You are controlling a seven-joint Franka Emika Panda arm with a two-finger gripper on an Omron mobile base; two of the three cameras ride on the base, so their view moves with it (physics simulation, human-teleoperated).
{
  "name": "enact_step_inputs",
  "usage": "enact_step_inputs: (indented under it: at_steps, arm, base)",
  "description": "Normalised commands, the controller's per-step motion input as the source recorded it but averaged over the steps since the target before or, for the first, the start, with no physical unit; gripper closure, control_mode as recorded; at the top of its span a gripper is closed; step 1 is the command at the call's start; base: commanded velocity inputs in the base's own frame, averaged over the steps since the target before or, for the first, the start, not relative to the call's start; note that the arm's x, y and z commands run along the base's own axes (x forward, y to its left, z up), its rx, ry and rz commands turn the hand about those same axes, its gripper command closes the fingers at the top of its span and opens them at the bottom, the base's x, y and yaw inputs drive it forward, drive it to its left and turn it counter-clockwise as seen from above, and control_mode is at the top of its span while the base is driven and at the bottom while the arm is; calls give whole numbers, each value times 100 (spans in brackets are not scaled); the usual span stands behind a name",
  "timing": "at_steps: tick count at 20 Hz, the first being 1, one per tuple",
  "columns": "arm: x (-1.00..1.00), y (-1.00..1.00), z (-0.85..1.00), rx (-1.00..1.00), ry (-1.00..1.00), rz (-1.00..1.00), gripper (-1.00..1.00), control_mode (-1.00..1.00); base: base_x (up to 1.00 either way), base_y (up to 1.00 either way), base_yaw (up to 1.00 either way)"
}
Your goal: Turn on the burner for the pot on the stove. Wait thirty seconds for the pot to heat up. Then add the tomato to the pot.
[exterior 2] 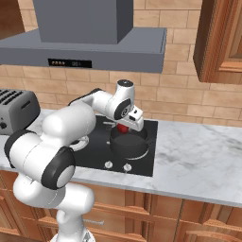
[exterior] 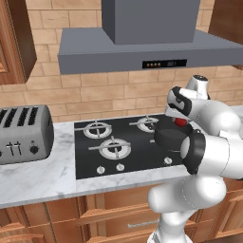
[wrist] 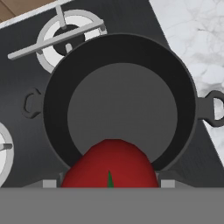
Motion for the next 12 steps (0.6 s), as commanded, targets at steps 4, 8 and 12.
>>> enact_step_inputs:
  at_steps: [4, 8, 12]
  arm:
    - [0, 0, 0, 0, 0, 0, 100, -100]
    - [0, 0, 0, 0, 0, 0, 100, -100]
    - [0, 0, 0, 0, 0, 0, 100, -100]
  base:
    - [0, 0, 0]
    - [0, 0, 0]
    - [0, 0, 0]
